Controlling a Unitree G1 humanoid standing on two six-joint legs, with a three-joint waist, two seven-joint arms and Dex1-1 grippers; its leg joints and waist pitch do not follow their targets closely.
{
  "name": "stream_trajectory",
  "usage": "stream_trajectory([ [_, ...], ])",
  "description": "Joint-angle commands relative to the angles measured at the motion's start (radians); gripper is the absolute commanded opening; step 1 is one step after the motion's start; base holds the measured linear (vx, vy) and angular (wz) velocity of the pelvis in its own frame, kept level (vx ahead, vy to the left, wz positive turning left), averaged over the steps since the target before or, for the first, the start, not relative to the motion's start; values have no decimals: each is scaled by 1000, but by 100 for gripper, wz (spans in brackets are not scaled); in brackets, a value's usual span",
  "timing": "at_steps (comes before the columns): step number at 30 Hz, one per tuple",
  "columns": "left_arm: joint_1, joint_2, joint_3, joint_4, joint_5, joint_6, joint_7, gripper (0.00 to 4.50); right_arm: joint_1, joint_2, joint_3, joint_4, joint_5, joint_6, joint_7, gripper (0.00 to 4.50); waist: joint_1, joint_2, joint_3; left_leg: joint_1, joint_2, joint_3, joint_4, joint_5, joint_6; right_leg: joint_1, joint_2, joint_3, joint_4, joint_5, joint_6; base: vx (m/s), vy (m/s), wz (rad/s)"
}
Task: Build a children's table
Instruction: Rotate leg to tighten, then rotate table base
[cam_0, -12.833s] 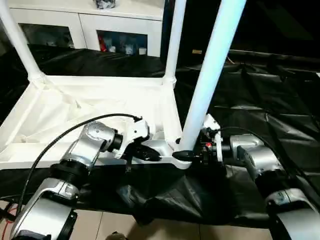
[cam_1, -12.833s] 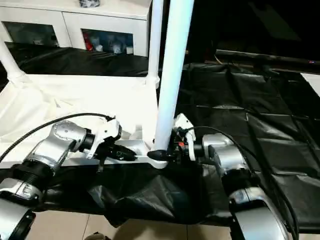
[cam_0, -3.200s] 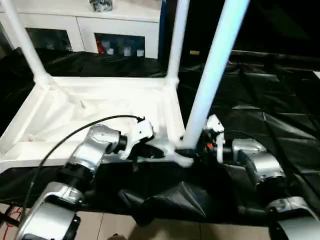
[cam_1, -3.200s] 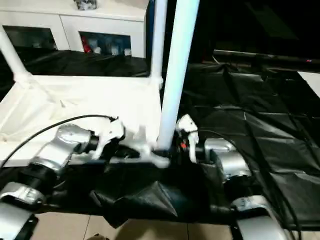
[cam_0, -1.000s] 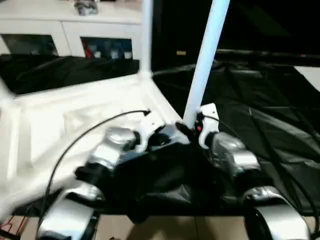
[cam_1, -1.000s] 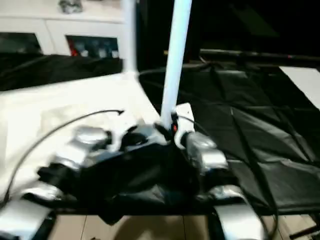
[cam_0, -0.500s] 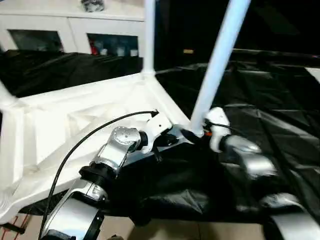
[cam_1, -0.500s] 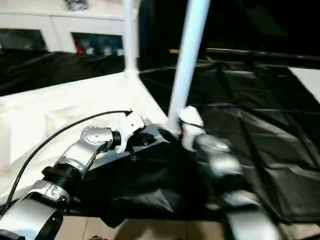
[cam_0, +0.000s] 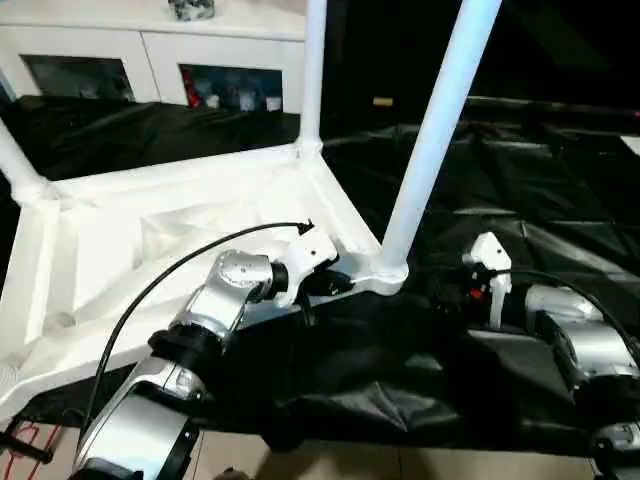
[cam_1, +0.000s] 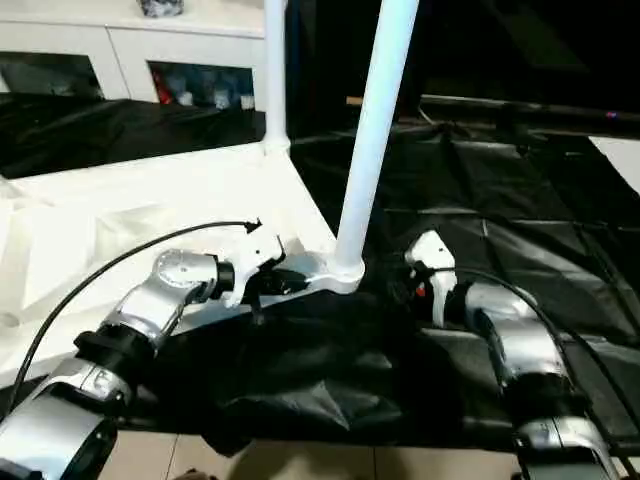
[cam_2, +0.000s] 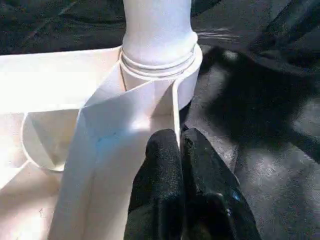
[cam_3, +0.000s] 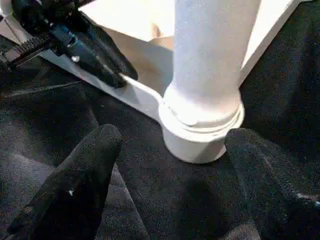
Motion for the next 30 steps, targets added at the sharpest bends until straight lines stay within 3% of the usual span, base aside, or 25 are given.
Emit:
stream_trajectory([
  [1,-14,7,-6,-4,4,-8,1,58,5,-12,-3,-26,11,8,1,373,2,-8,-60,5,-7,16,-56,-254,63,53,-30,25,-73,-247,-206,0,0,0],
  [7,-15,17,0,-22,-3,-5,13,82,26,-3,11,-95,29,50,12,373,2,-10,-63,4,-8,16,-53,-219,72,58,-29,25,-64,-174,-221,0,0,0],
  [13,42,66,55,-222,-69,104,-17,82,65,6,37,-204,78,130,58,373,2,-10,-61,5,-2,16,-55,-226,70,57,-32,25,-59,-176,-234,0,0,0],
  [14,83,103,65,-326,-111,179,-70,82,71,12,44,-228,98,156,68,373,1,-14,-59,4,-2,17,-58,-231,67,55,-31,25,-62,-196,-230,0,0,0],
  [20,219,208,94,-565,-178,319,-129,82,58,73,57,-233,99,158,26,373,-4,0,-56,10,-1,17,-63,-270,33,45,-26,27,-64,-241,-214,0,0,0],
  [24,341,262,145,-717,-202,404,-87,82,19,164,62,-182,73,143,-82,373,-6,-4,-53,13,-3,16,-67,-297,11,40,-26,28,-68,-291,-190,0,0,0],
  [26,407,294,177,-804,-233,474,-79,82,-4,209,69,-137,54,120,-139,373,-5,0,-52,11,-2,14,-69,-292,2,39,-27,29,-63,-282,-193,0,0,0],
  [27,429,305,188,-833,-245,501,-79,82,-12,224,69,-120,46,112,-164,373,-6,-8,-53,11,-2,16,-69,-294,0,39,-26,29,-63,-284,-190,0,0,0],
  [28,461,323,202,-879,-266,536,-89,82,-25,245,67,-93,35,104,-199,373,-7,0,-52,13,-1,14,-71,-302,-8,36,-26,29,-61,-294,-189,0,0,0],
  [30,526,360,232,-961,-302,595,-109,82,-53,295,62,-32,14,76,-279,373,-7,-10,-49,13,-3,15,-73,-302,-12,34,-23,30,-64,-293,-186,0,0,0],
])
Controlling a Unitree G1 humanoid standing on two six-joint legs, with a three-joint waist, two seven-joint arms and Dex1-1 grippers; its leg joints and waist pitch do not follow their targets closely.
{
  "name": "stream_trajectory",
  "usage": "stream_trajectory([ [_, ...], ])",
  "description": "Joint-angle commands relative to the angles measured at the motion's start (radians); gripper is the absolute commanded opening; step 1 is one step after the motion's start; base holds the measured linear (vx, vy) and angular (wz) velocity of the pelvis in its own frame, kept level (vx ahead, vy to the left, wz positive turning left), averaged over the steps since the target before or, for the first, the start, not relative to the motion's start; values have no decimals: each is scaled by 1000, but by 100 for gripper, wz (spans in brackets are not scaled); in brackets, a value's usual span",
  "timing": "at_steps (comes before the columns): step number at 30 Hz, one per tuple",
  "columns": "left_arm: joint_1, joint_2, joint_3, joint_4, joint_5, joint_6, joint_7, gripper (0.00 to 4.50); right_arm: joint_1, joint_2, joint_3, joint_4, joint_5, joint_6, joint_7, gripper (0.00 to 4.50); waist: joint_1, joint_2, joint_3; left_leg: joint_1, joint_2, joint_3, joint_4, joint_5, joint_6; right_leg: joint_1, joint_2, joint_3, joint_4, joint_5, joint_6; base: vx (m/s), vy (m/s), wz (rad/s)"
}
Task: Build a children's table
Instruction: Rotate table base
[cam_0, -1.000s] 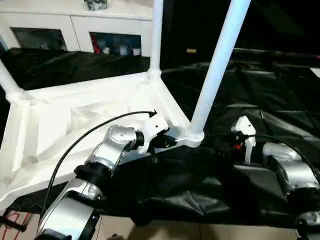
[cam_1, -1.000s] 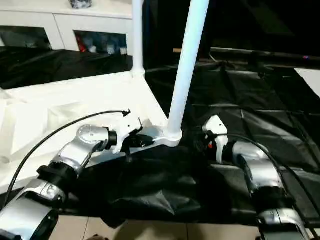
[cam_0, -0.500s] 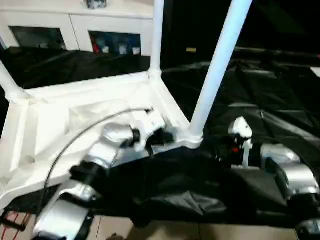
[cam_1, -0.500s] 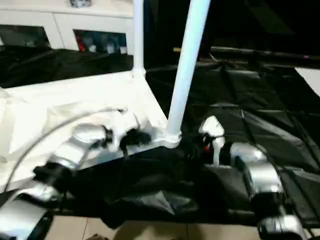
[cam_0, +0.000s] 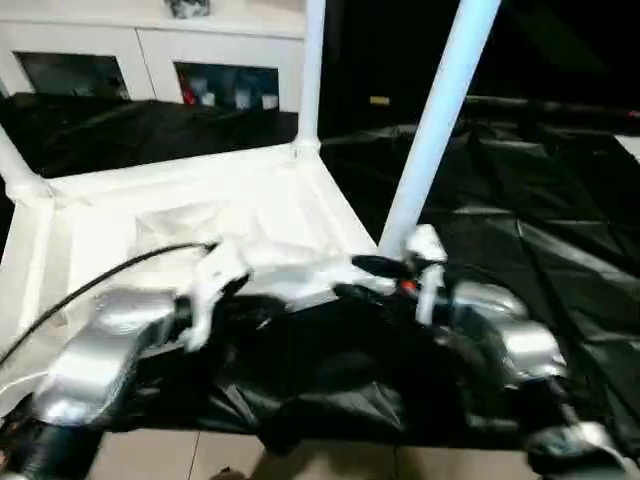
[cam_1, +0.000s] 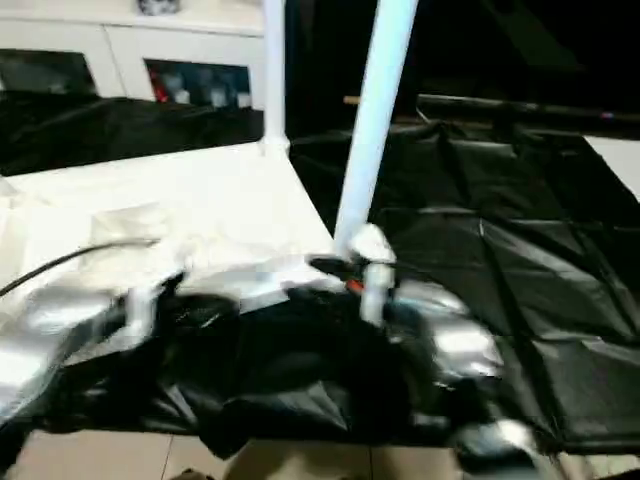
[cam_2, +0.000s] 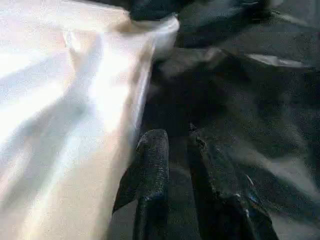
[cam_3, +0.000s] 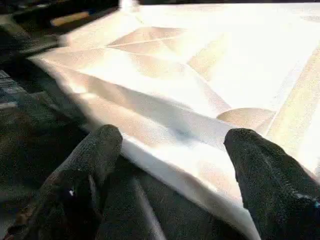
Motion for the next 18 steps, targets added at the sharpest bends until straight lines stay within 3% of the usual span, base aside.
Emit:
stream_trajectory([
  [1,45,36,36,-99,-42,68,-17,82,-33,36,-11,67,-32,-33,-96,373,-3,8,-55,16,-5,12,-71,-306,-17,36,-29,30,-60,-286,-193,0,0,0],
  [2,90,69,50,-147,-56,102,-30,82,-56,75,-23,116,-45,-48,-171,373,-7,5,-51,15,-7,13,-75,-319,-17,36,-23,30,-66,-301,-182,0,0,0],
  [4,129,97,56,-183,-58,126,-35,82,-85,112,-49,170,-47,-61,-254,373,-8,10,-50,17,-7,11,-76,-325,-29,34,-25,32,-63,-300,-182,0,0,0],
  [7,167,123,60,-215,-64,154,-13,82,-122,147,-82,238,-46,-87,-359,373,-5,13,-48,26,-8,12,-76,-358,-43,28,-21,33,-66,-310,-166,0,0,0],
  [9,190,143,58,-218,-49,158,8,82,-154,168,-111,296,-43,-113,-436,373,-7,15,-48,21,-10,10,-78,-368,-52,32,-21,33,-64,-314,-153,0,0,0],
  [18,173,148,70,-131,57,77,163,82,-251,167,-220,465,-19,-219,-648,373,-5,13,-53,22,-14,12,-70,-358,-58,32,-20,34,-59,-280,-137,0,0,0],
])
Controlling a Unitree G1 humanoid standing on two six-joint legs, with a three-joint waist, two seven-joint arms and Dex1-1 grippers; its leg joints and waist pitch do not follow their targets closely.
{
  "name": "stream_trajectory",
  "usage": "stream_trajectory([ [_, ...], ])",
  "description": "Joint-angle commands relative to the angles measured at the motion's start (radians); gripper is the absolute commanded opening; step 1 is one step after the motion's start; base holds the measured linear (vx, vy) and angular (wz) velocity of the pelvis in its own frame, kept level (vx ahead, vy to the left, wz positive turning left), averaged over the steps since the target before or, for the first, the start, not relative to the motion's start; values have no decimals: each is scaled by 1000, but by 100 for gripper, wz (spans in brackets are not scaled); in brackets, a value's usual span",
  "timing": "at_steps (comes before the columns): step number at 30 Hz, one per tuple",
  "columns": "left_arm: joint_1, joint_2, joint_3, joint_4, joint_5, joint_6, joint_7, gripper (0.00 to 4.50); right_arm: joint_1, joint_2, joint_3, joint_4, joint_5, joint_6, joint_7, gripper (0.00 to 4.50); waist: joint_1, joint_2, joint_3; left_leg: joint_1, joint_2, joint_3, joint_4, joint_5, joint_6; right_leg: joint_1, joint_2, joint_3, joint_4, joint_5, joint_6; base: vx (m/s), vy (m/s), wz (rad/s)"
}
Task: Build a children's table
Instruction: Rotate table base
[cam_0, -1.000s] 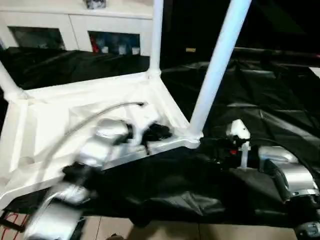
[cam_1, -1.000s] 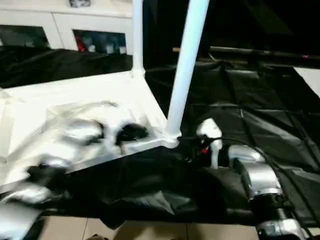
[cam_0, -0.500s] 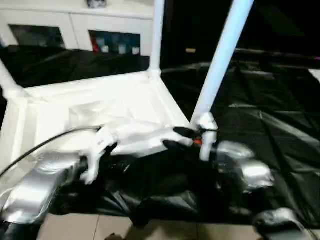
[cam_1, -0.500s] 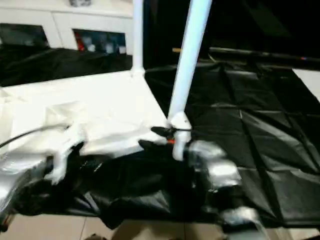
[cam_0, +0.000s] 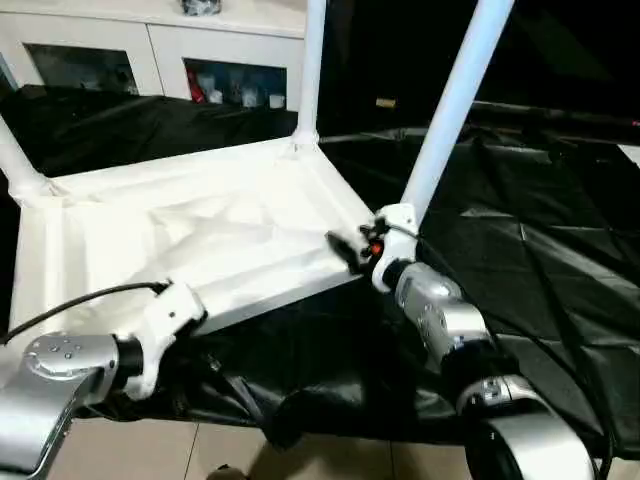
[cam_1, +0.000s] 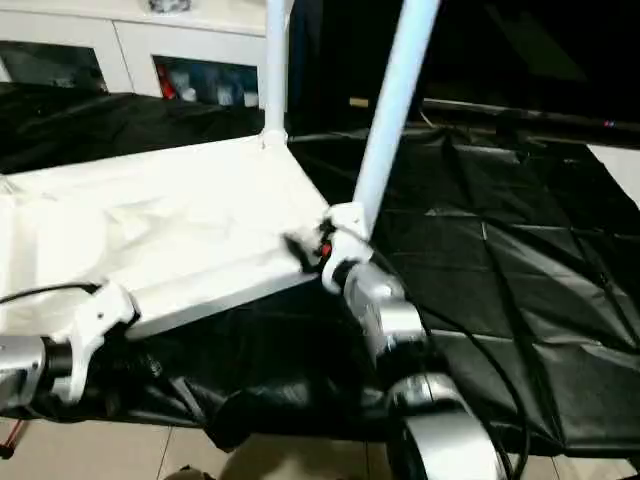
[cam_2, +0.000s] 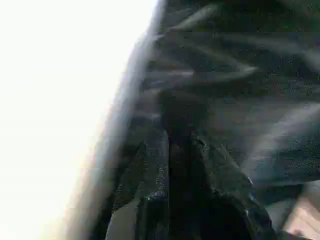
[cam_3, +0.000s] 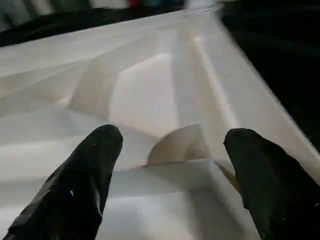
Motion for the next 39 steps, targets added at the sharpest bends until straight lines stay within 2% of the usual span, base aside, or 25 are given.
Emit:
stream_trajectory([
  [1,-11,7,15,7,19,-18,33,82,-22,-38,-57,45,12,-29,-70,373,-7,25,-58,22,-12,12,-71,-355,-55,31,-20,31,-62,-270,-145,0,0,0],
  [4,-7,18,17,16,29,-35,53,82,-57,-75,-94,109,18,-62,-122,373,-6,25,-60,18,-15,13,-67,-332,-49,34,-20,31,-57,-241,-155,0,0,0],
  [7,-4,21,16,30,45,-58,72,82,-86,-115,-111,163,12,-88,-153,373,-1,23,-58,23,-15,17,-62,-354,-46,27,-18,31,-59,-264,-155,0,0,0],
  [11,0,22,10,64,74,-102,116,82,-125,-186,-137,226,5,-123,-178,373,8,19,-58,19,-16,15,-61,-368,-43,29,-18,29,-61,-307,-138,0,0,0],
  [13,-1,22,9,71,79,-114,124,82,-131,-198,-141,238,3,-128,-184,373,12,20,-58,18,-17,15,-61,-378,-43,28,-19,29,-62,-314,-141,0,0,0],
  [15,-6,18,17,102,98,-152,159,82,-142,-235,-149,262,-6,-146,-198,373,9,21,-62,11,-17,12,-61,-355,-45,35,-20,27,-56,-288,-144,0,0,0],
  [16,-7,16,20,108,102,-160,168,82,-144,-240,-150,267,-6,-149,-200,373,8,23,-62,13,-18,13,-59,-353,-44,33,-19,28,-57,-277,-147,0,0,0],
  [17,-8,14,24,116,106,-169,179,82,-146,-247,-151,273,-4,-153,-201,373,4,20,-63,10,-18,14,-57,-338,-38,36,-18,28,-54,-254,-157,0,0,0],
  [18,-5,11,31,119,102,-181,180,82,-146,-251,-152,276,-3,-154,-201,373,5,25,-65,11,-18,13,-57,-330,-38,37,-19,28,-51,-242,-161,0,0,0],
  [19,2,6,42,121,98,-196,186,82,-145,-256,-156,279,-3,-157,-202,373,3,23,-64,10,-19,15,-56,-327,-35,36,-18,28,-53,-239,-162,0,0,0],
  [21,26,-3,72,116,76,-216,191,82,-142,-264,-160,293,-5,-168,-200,373,3,28,-66,11,-17,15,-54,-314,-33,37,-18,27,-48,-208,-174,0,0,0],
  [22,27,-3,72,115,75,-217,191,82,-142,-264,-160,293,-5,-168,-200,373,2,27,-66,10,-17,15,-54,-310,-32,37,-17,27,-48,-199,-178,0,0,0],
  [23,58,-16,110,91,30,-237,171,82,-131,-262,-145,290,-16,-176,-172,373,2,28,-66,10,-17,15,-54,-308,-30,38,-17,27,-46,-190,-185,0,0,0],
  [24,97,-35,163,38,-60,-222,116,82,-108,-250,-106,267,-43,-187,-112,373,-1,27,-66,5,-17,14,-54,-302,-31,42,-18,27,-43,-173,-195,0,0,0],
  [25,98,-36,165,35,-64,-222,113,82,-107,-250,-104,266,-44,-188,-110,373,-3,27,-66,4,-16,14,-54,-299,-32,42,-19,27,-41,-164,-202,0,0,0],
  [27,127,-42,203,-14,-164,-202,51,82,-88,-236,-71,253,-67,-203,-73,373,-6,26,-65,3,-16,15,-53,-297,-26,43,-15,26,-40,-151,-210,0,0,0],
  [29,153,-28,223,-44,-238,-169,-9,82,-72,-225,-55,244,-73,-211,-53,373,-8,27,-63,9,-16,16,-53,-325,-21,39,-11,26,-43,-170,-210,0,0,0],
  [30,178,-6,230,-58,-268,-152,-55,101,-59,-217,-46,235,-76,-213,-39,373,-8,26,-63,10,-17,17,-52,-329,-21,38,-12,27,-43,-174,-211,0,0,0],
  [31,195,13,233,-60,-282,-142,-82,118,-50,-211,-42,230,-76,-217,-28,373,-11,26,-59,6,-17,16,-55,-345,-17,39,-13,28,-46,-205,-205,0,0,0],
  [33,222,45,238,-58,-297,-133,-111,121,-39,-203,-40,225,-74,-224,-13,373,-13,26,-54,13,-16,16,-57,-397,-15,31,-10,30,-56,-285,-180,0,0,0],
  [36,234,94,243,-48,-323,-83,-152,151,-25,-196,-40,210,-73,-228,8,373,-13,31,-50,19,-16,15,-58,-430,-22,24,-9,32,-61,-333,-168,0,0,0],
  [38,262,159,258,-61,-359,-7,-194,161,6,-190,-25,172,-77,-234,44,373,-9,30,-49,23,-15,14,-58,-455,-32,21,-9,34,-64,-363,-160,0,0,0],
  [39,273,179,262,-68,-364,9,-205,170,16,-188,-20,160,-78,-235,54,373,-11,29,-46,17,-16,10,-62,-459,-32,25,-9,34,-65,-378,-156,0,0,0],
])
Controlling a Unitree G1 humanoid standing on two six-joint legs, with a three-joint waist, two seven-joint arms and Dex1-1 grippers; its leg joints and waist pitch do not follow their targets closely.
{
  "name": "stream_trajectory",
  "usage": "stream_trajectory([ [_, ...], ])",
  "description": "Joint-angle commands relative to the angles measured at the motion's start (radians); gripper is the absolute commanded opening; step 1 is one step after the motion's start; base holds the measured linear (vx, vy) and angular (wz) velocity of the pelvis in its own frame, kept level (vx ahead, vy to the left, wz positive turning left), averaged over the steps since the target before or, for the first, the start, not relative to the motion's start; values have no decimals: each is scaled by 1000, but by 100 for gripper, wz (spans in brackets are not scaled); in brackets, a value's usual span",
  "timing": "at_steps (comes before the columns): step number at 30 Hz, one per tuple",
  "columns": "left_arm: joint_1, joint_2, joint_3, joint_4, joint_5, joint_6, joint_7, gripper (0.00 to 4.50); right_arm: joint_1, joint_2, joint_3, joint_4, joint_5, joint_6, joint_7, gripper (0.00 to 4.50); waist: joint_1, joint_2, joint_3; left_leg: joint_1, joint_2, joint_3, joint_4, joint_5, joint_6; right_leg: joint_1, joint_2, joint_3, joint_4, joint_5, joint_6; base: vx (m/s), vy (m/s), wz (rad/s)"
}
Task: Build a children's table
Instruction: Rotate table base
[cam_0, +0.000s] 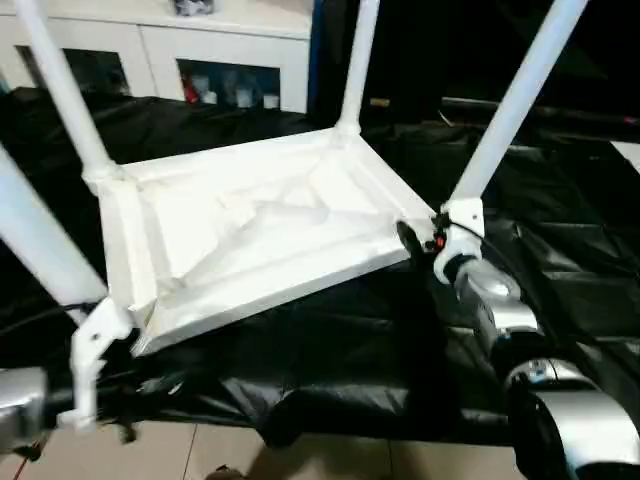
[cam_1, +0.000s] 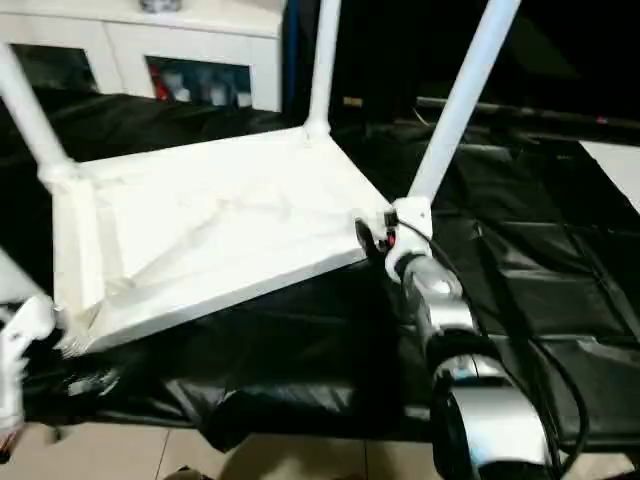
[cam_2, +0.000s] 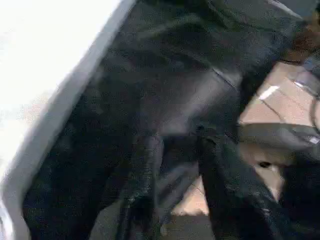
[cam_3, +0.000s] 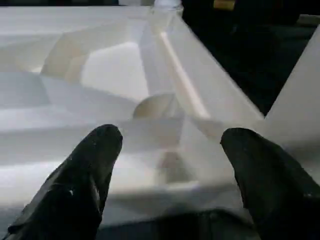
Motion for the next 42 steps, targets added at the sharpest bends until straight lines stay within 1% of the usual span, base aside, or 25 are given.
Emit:
stream_trajectory([
  [1,33,62,32,-27,-30,63,-39,170,30,-6,19,-55,-2,-8,30,373,-7,24,-48,16,-21,11,-73,-462,-31,28,-19,22,-80,-386,-150,0,0,0],
  [3,52,81,43,-33,-36,74,-47,195,41,-4,24,-66,-6,-8,35,373,-9,24,-47,20,-22,9,-72,-486,-33,23,-18,25,-87,-436,-138,0,0,0],
  [6,101,123,78,-38,-36,84,-66,210,69,-1,34,-88,-19,-10,41,373,-10,26,-43,22,-20,7,-73,-504,-33,18,-18,26,-92,-459,-131,0,0,0],
  [8,136,152,128,-7,-22,81,-83,248,89,2,30,-104,-19,-5,38,373,-13,25,-42,25,-23,7,-72,-521,-32,15,-17,26,-97,-487,-119,0,0,0],
  [10,142,158,163,18,-19,71,-81,252,103,2,31,-119,-20,0,40,373,-14,25,-42,30,-22,6,-72,-528,-34,12,-15,26,-101,-494,-114,0,0,0],
  [11,146,170,190,43,-10,58,-80,262,115,0,34,-133,-20,7,40,373,-14,23,-42,30,-23,6,-72,-533,-33,12,-15,26,-101,-497,-115,0,0,0],
  [12,144,178,215,69,1,38,-76,276,125,-2,36,-144,-18,14,40,373,-13,25,-42,29,-23,4,-73,-535,-33,12,-15,25,-101,-503,-110,0,0,0],
  [15,113,190,286,147,4,-12,-67,300,152,-5,32,-171,-18,33,26,373,-13,24,-41,32,-26,4,-73,-536,-31,11,-14,25,-106,-515,-100,0,0,0],
  [18,42,190,331,197,-21,-34,-45,320,164,-3,24,-178,-14,37,13,373,-11,28,-44,36,-23,2,-75,-544,-36,11,-14,26,-100,-476,-119,0,0,0],
  [22,6,195,349,220,-28,-49,-39,343,172,2,25,-185,-21,39,-4,373,-11,27,-44,28,-23,1,-78,-529,-36,19,-18,27,-93,-446,-134,0,0,0],
  [24,-22,173,357,215,-46,-58,-27,361,175,7,31,-186,-31,47,-21,373,-13,28,-44,30,-24,1,-78,-534,-37,19,-18,27,-94,-460,-129,0,0,0],
  [25,-45,153,357,208,-64,-67,-21,374,177,11,33,-192,-35,55,-29,373,-13,28,-44,35,-24,2,-76,-535,-38,16,-17,27,-96,-459,-133,0,0,0],
  [27,-88,111,347,190,-106,-66,-11,378,177,19,36,-195,-40,76,-47,373,-11,29,-44,38,-24,4,-74,-537,-40,14,-17,28,-96,-451,-139,0,0,0],
  [29,-114,75,331,161,-157,-39,-12,405,168,25,44,-183,-51,91,-69,373,-10,28,-47,32,-24,3,-76,-519,-45,21,-18,28,-89,-424,-146,0,0,0],
  [30,-114,75,331,161,-157,-39,-12,405,168,25,44,-183,-51,91,-69,373,-7,28,-49,32,-24,4,-76,-508,-47,22,-19,28,-87,-410,-150,0,0,0],
  [31,-120,53,308,138,-178,-28,-13,411,156,28,49,-164,-60,103,-89,373,-8,27,-49,33,-24,5,-75,-508,-44,20,-18,29,-87,-406,-150,0,0,0],
  [32,-121,43,296,126,-187,-24,-14,420,150,30,51,-153,-65,108,-99,373,-9,26,-48,29,-24,4,-76,-503,-46,25,-17,28,-85,-406,-149,0,0,0],
  [33,-140,2,255,109,-199,-35,2,428,132,41,58,-127,-73,112,-113,373,-8,27,-50,32,-25,5,-74,-500,-48,23,-18,28,-85,-409,-144,0,0,0],
  [34,-152,-15,237,105,-197,-41,15,439,126,46,62,-120,-76,113,-111,373,-8,24,-50,36,-24,7,-72,-505,-47,18,-16,29,-87,-411,-144,0,0,0],
  [35,-154,-17,234,104,-196,-42,18,446,125,47,62,-119,-76,113,-111,373,-6,26,-52,36,-23,7,-72,-502,-48,19,-17,30,-86,-399,-146,0,0,0],
  [37,-169,-34,210,100,-194,-45,27,446,117,55,69,-112,-80,108,-104,373,-6,23,-53,28,-24,6,-74,-486,-47,26,-18,29,-82,-389,-144,0,0,0],
  [38,-188,-56,183,97,-180,-60,40,446,108,68,79,-106,-84,104,-92,373,-5,24,-52,31,-24,7,-73,-486,-48,22,-16,30,-83,-386,-143,0,0,0],
  [40,-237,-108,123,83,-177,-60,65,446,84,91,96,-90,-93,96,-76,373,-6,24,-54,30,-23,8,-73,-475,-49,26,-16,30,-81,-374,-145,0,0,0],
  [41,-238,-109,122,83,-177,-60,66,446,84,92,97,-90,-93,96,-76,373,-3,24,-53,35,-23,8,-72,-481,-52,21,-16,30,-81,-377,-148,0,0,0],
  [42,-260,-130,89,70,-186,-45,73,446,69,103,103,-78,-99,97,-73,373,-4,24,-54,32,-23,7,-73,-481,-54,24,-17,30,-79,-371,-150,0,0,0],
])
